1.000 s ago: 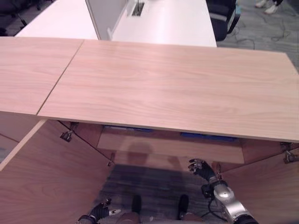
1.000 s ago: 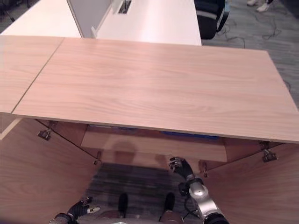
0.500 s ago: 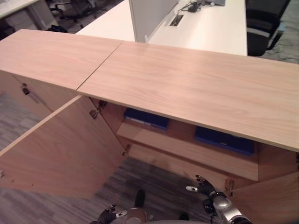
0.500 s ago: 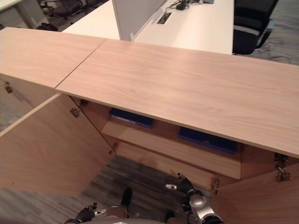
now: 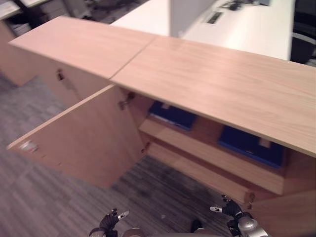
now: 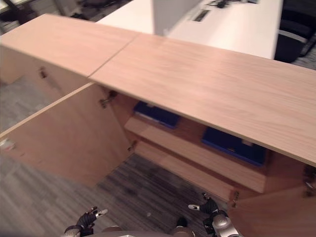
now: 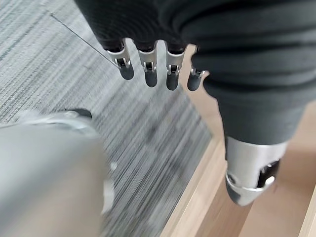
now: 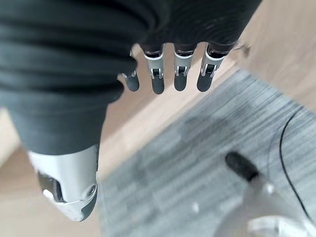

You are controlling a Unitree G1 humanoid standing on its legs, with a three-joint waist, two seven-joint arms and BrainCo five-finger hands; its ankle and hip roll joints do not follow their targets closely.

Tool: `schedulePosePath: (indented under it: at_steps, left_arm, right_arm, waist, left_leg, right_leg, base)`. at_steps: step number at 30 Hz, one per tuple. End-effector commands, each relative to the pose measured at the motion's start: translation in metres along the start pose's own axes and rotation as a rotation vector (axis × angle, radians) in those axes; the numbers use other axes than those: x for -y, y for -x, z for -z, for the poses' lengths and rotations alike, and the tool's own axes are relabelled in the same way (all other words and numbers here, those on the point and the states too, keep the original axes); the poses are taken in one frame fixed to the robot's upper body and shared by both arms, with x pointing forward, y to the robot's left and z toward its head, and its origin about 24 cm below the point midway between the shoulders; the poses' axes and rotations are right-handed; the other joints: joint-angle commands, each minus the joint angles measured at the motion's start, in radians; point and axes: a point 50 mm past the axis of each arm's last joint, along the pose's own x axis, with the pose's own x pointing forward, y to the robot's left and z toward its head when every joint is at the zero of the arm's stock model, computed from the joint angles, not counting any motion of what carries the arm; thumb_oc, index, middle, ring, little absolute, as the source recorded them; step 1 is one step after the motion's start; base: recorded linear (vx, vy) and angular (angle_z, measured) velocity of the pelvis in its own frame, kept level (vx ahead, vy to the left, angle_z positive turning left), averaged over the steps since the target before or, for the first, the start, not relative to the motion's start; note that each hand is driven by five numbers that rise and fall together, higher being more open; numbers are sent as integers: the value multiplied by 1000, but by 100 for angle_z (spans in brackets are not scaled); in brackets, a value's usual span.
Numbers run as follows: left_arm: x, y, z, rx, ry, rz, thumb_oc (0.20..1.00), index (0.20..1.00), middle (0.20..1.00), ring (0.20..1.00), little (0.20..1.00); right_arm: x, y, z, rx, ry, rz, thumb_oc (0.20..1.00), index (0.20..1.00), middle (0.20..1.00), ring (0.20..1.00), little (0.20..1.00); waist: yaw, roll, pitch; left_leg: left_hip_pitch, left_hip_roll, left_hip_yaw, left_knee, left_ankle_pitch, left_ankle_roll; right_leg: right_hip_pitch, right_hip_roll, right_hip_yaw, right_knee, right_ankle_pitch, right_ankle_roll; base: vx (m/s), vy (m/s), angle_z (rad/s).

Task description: Put the empty folder in the office cabinet

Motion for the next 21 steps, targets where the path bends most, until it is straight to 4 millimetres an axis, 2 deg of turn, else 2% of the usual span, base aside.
schedulePosePath:
  at_steps: [1,7,10,11,13,15,16,18,20,21]
  left_arm:
    - [-3,6,14,-34,-103,26,1000,1000,1000,1000,1000]
    - [-11,9,22,-67,-164,27,1000,1000,1000,1000,1000]
    - [-20,11,20,-58,-183,20,1000,1000,1000,1000,1000]
    - [-20,11,20,-58,-183,20,1000,1000,1000,1000,1000]
    - [-27,13,15,-36,-213,26,1000,1000,1000,1000,1000]
    - [-29,13,9,-8,-218,29,1000,1000,1000,1000,1000]
    - [-31,13,6,11,-210,29,1000,1000,1000,1000,1000]
    - [-32,14,3,32,-194,32,1000,1000,1000,1000,1000]
    - [-33,14,-1,51,-171,32,1000,1000,1000,1000,1000]
    - [-29,10,-15,90,-175,33,1000,1000,1000,1000,1000]
  right_arm:
    - [6,-8,-22,49,-68,36,1000,1000,1000,1000,1000]
    - [7,-7,-8,-18,-90,56,1000,1000,1000,1000,1000]
    - [5,-9,-10,-24,-118,59,1000,1000,1000,1000,1000]
    - [5,-9,-10,-24,-118,59,1000,1000,1000,1000,1000]
    - [5,-9,-10,-34,-159,66,1000,1000,1000,1000,1000]
    - [5,-9,-8,-45,-192,76,1000,1000,1000,1000,1000]
    - [5,-9,-7,-48,-212,82,1000,1000,1000,1000,1000]
    - [6,-8,-4,-55,-228,90,1000,1000,1000,1000,1000]
    - [7,-8,-2,-56,-253,98,1000,1000,1000,1000,1000]
    - [4,-7,-1,-59,-248,93,1000,1000,1000,1000,1000]
  waist:
    - [33,15,10]
    - [82,3,29]
    - [115,-4,42]
    - [114,-5,42]
    - [141,-9,60]
    - [147,-3,77]
    - [148,-1,85]
    - [146,5,89]
    - [133,16,94]
    - [127,12,89]
  left_leg:
    - [69,70,-27,-44,-23,-25]
    - [59,4,-124,-87,-47,11]
    - [42,-43,-170,-106,-54,40]
    - [42,-44,-171,-106,-54,41]
    - [35,-84,-210,-115,-63,74]
    - [29,-100,-229,-118,-59,90]
    - [27,-108,-242,-120,-58,97]
    - [26,-114,-261,-123,-55,104]
    - [28,-120,-299,-130,-48,108]
    - [19,-126,-318,-130,-42,109]
  right_leg:
    - [-15,7,-17,-12,-9,98]
    - [12,-56,-76,45,3,117]
    - [-2,-98,-96,100,12,137]
    - [-3,-99,-97,102,11,138]
    - [-31,-149,-99,209,19,158]
    - [-59,-174,-87,274,47,174]
    - [-74,-177,-61,300,68,183]
    - [-94,-148,4,309,63,184]
    - [-114,-67,95,292,-16,155]
    - [-125,-40,114,273,-29,151]
  base:
    - [13,151,160]
    - [-24,153,64]
    - [-48,179,44]
    - [-24,214,74]
    - [-33,237,91]
    - [-71,162,54]
    - [-45,99,45]
    - [5,63,56]
    - [43,49,44]
    - [63,-15,40]
